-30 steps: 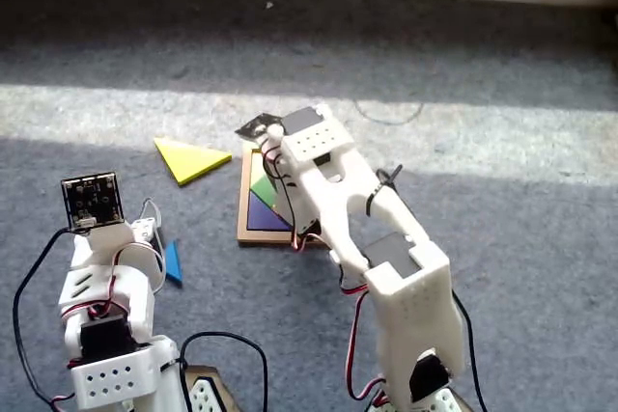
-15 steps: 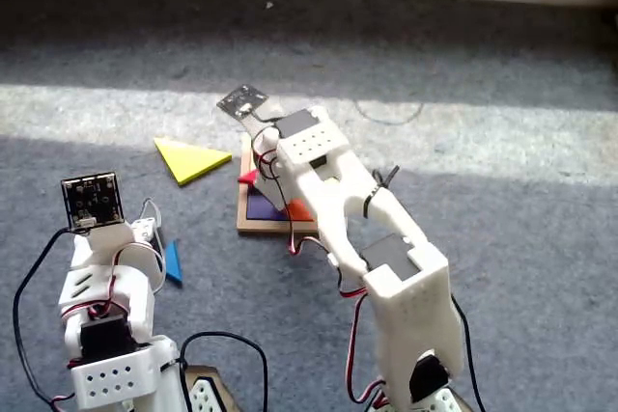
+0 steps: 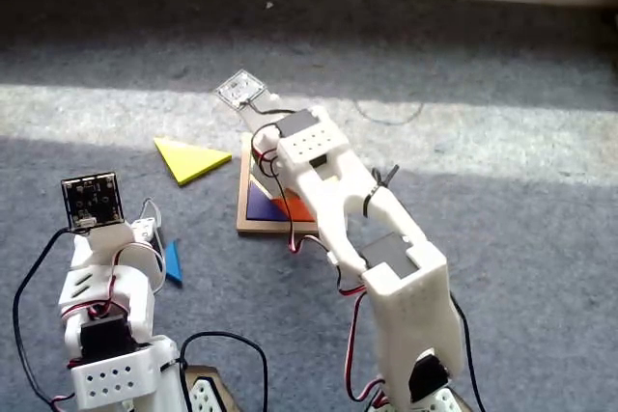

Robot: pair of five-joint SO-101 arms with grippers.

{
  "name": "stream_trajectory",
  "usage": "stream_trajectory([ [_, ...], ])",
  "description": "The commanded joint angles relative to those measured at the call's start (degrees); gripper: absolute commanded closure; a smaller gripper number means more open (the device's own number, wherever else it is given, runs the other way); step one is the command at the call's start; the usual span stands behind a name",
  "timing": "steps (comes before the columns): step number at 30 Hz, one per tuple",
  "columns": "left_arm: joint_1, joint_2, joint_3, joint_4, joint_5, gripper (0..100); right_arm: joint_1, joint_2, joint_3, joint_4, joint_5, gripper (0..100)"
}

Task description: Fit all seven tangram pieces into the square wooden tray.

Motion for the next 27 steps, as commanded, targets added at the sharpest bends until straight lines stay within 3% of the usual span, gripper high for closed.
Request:
stream_trajectory([
  [1,0.66,-0.48,-0.84,0.0,-0.53,83,-0.04,-4.88,-4.18,1.89,0.0,99.3],
  [5,0.66,-0.48,-0.84,0.0,-0.53,83,-0.04,-5.58,-4.53,0.57,0.18,99.3],
  [12,0.66,-0.48,-0.75,0.0,-0.53,83,-0.31,-1.36,-4.09,-10.42,0.26,99.3],
  [27,0.66,-0.48,-0.75,-0.09,-0.53,83,-0.66,5.85,-4.0,-12.26,0.35,99.3],
])
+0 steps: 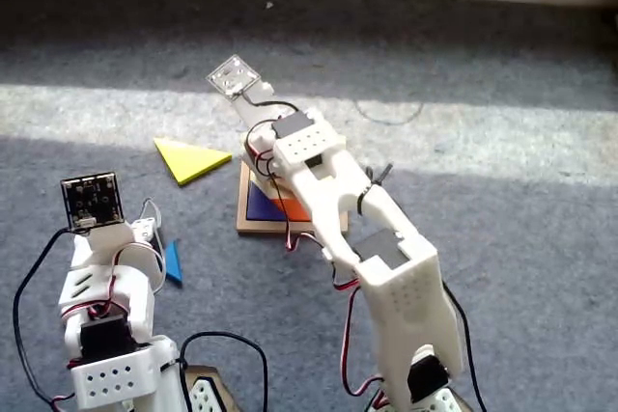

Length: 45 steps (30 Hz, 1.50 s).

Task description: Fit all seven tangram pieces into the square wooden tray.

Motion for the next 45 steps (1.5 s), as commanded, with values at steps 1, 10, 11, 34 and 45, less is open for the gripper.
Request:
stream_trajectory([
  [1,0.66,-0.48,-0.75,-0.09,-0.53,83,-0.75,0.04,-1.89,3.65,0.53,99.3],
  [10,0.66,-0.48,-0.75,-0.09,-0.53,83,-1.1,-0.13,-2.51,19.91,0.62,99.3],
  [11,0.66,-0.48,-0.75,-0.09,-0.53,83,-1.1,-0.13,-2.51,20.7,0.62,99.3],
  [34,0.66,-0.48,-0.75,-0.09,-0.62,83,3.21,0.48,-22.2,28.26,0.09,99.3],
  [45,0.66,-0.48,-0.75,-0.09,-0.62,83,6.46,0.48,-12.35,19.3,0.53,99.3],
])
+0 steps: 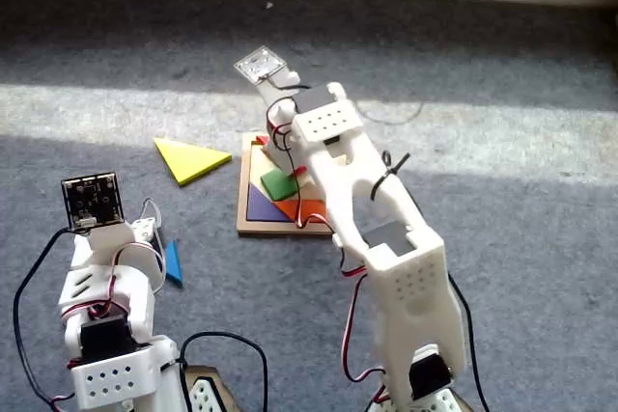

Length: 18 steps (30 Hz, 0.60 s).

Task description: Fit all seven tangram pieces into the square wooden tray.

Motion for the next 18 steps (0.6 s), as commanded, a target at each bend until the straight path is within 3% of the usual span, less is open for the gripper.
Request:
stream_trajectory([
  [1,0.57,-0.48,-0.75,-0.09,-0.62,83,2.33,-0.92,-0.22,-1.54,0.53,99.3],
  [7,0.57,-0.48,-0.75,-0.09,-0.62,83,6.46,-1.19,-0.57,-1.45,0.53,99.3],
  [18,0.57,-0.48,-0.66,-0.09,-0.62,83,5.32,-1.1,-0.31,5.67,0.53,99.3],
])
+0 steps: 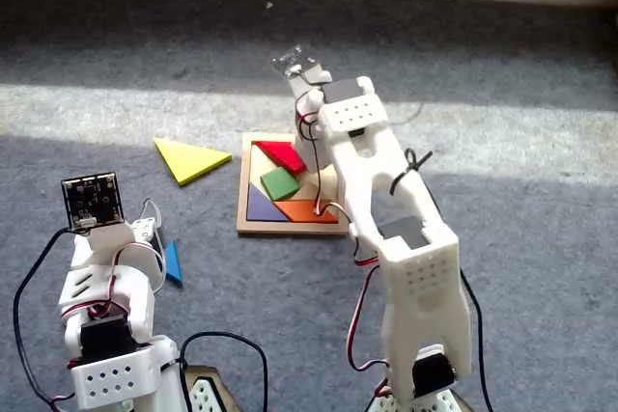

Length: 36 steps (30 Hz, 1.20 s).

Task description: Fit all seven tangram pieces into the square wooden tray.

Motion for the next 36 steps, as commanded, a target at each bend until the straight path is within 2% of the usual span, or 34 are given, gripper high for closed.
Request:
stream_trajectory([
  [1,0.57,-0.48,-0.66,-0.09,-0.62,83,-0.22,-1.1,-0.48,0.75,0.53,99.3],
  [5,0.57,-0.48,-0.66,-0.09,-0.62,83,-0.48,-1.19,-0.31,2.77,0.53,99.3],
  [11,0.57,-0.48,-0.66,-0.09,-0.62,83,-4.7,-1.36,-0.48,9.8,0.53,99.3],
  [17,0.57,-0.48,-0.66,-0.09,-0.62,83,-6.64,-1.01,-0.4,10.42,0.53,99.3],
  [30,0.57,-0.48,-0.75,-0.09,-0.62,83,1.63,-1.01,-3.82,11.65,0.44,99.3],
  [36,0.57,-0.48,-0.75,-0.09,-0.62,83,2.51,1.01,-2.24,6.46,0.53,99.3],
])
